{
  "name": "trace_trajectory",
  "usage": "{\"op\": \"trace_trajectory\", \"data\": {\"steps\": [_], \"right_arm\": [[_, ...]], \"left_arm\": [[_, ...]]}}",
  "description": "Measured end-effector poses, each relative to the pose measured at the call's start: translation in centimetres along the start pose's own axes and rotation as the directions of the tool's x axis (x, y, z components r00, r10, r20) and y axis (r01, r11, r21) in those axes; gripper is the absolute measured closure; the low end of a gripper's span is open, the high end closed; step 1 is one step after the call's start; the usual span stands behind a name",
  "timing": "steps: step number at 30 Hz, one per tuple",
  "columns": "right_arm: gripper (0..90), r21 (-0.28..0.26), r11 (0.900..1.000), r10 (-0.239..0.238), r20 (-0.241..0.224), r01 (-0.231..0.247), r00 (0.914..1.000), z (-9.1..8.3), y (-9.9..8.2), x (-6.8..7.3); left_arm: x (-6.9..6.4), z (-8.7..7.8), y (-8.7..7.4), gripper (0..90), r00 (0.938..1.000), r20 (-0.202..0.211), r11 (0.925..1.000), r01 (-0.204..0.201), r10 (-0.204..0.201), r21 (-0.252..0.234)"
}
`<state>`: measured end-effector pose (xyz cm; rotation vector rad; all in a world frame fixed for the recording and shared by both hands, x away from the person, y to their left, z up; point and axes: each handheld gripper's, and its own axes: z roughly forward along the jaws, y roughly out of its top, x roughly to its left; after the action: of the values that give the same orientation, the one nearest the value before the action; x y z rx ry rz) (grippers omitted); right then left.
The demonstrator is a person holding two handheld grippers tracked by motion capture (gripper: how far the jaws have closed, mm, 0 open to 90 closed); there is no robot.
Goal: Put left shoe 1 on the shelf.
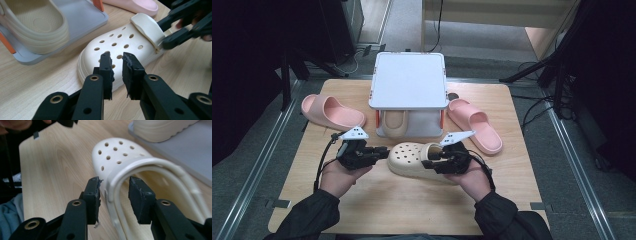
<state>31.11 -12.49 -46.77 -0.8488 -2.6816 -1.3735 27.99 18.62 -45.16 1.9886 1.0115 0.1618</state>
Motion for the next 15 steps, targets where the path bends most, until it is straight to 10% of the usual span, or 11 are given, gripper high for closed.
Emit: {"op": "trace_trajectory", "data": {"steps": [7, 15], "right_arm": [[87.6, -0.052, 0.9979, 0.040, 0.038, -0.038, 0.9984, -2.0, -0.3, -2.6], [90.0, -0.076, 0.9952, 0.071, 0.109, -0.063, 0.9916, -1.1, 0.5, -5.5]], "left_arm": [[-0.5, 0.9, -0.6, 81.0, 0.9997, 0.023, 0.9999, 0.006, -0.006, 0.009], [-1.3, 2.7, -1.6, 83.2, 0.9996, 0.028, 0.9992, -0.007, 0.006, 0.039]]}}
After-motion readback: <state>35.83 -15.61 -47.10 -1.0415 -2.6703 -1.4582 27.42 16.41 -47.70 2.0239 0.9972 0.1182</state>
